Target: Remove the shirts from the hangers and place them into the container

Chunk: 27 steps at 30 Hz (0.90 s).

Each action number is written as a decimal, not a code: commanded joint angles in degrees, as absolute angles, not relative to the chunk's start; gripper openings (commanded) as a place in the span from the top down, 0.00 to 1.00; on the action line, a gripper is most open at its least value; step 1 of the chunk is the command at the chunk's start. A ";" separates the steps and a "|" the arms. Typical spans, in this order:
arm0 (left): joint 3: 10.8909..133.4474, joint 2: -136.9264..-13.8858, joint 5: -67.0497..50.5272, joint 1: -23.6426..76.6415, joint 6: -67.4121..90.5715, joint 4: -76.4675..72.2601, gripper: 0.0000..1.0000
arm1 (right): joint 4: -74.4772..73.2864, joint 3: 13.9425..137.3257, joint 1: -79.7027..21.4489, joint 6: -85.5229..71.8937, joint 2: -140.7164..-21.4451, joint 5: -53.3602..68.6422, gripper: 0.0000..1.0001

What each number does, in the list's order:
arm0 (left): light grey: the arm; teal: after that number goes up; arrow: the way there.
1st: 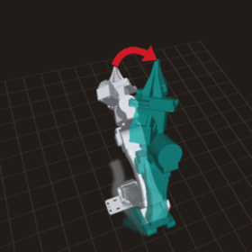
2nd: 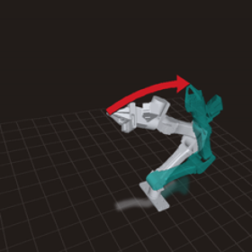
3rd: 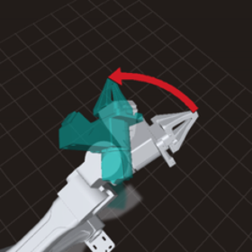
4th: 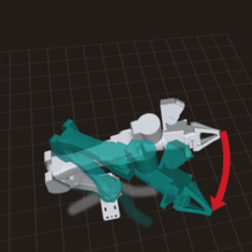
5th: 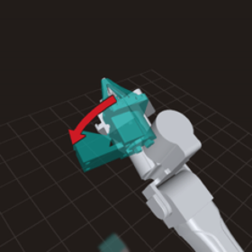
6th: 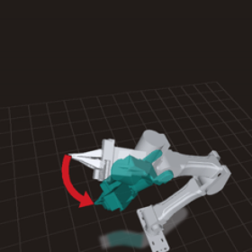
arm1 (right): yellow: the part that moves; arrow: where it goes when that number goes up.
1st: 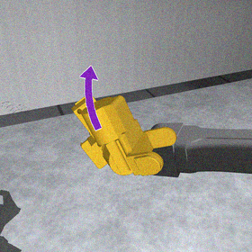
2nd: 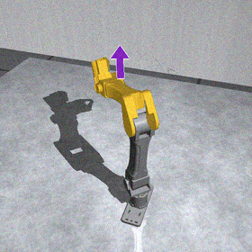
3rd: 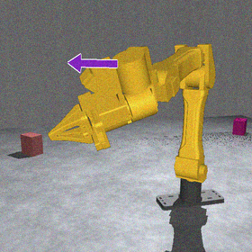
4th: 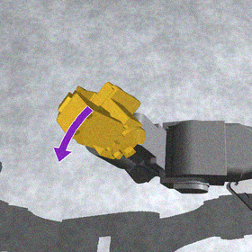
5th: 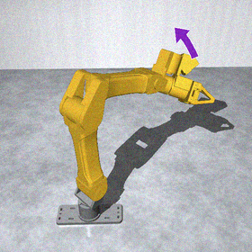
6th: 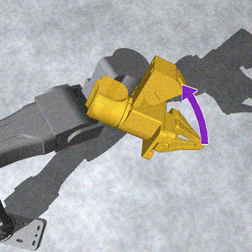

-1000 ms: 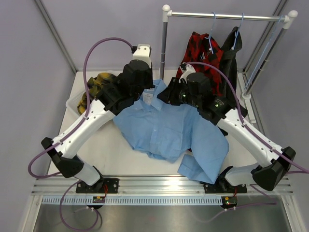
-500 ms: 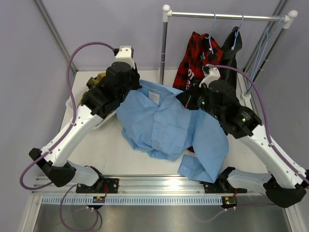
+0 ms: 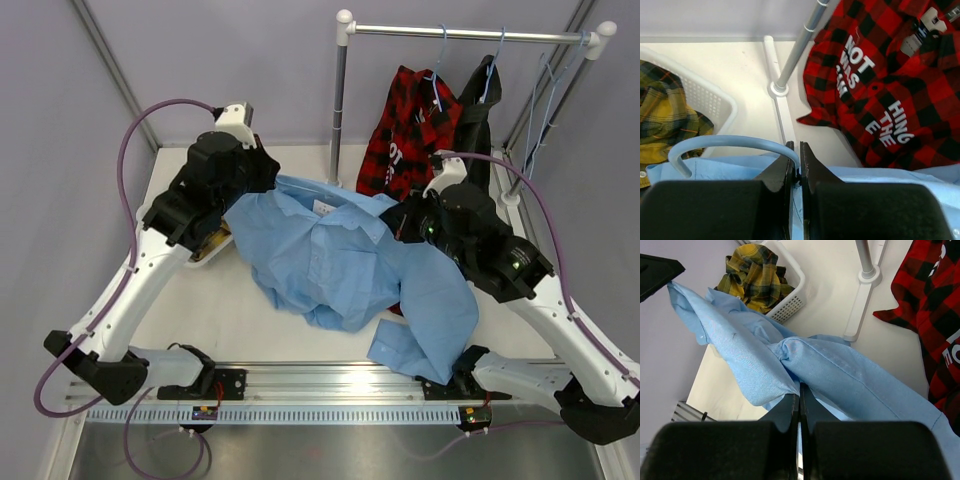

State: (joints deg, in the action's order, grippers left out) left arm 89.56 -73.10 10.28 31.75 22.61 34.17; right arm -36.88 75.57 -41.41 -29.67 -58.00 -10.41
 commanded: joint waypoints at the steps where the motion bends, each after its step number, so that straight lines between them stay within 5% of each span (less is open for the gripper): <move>1: 89.65 -69.17 14.89 25.93 16.71 33.84 1.00 | -44.91 77.07 -38.76 -26.81 -54.83 -17.41 1.00; 6: 88.68 -67.59 4.50 25.93 13.72 32.26 1.00 | -46.58 79.62 -38.50 -27.33 -59.23 -12.40 1.00; 14: 82.62 -64.69 25.04 25.66 9.58 32.52 1.00 | -51.14 88.05 -35.69 -23.03 -57.57 -9.58 1.00; 27: 77.87 -59.24 23.04 25.22 7.56 26.37 1.00 | -57.57 87.72 -29.27 -23.91 -61.96 -0.80 1.00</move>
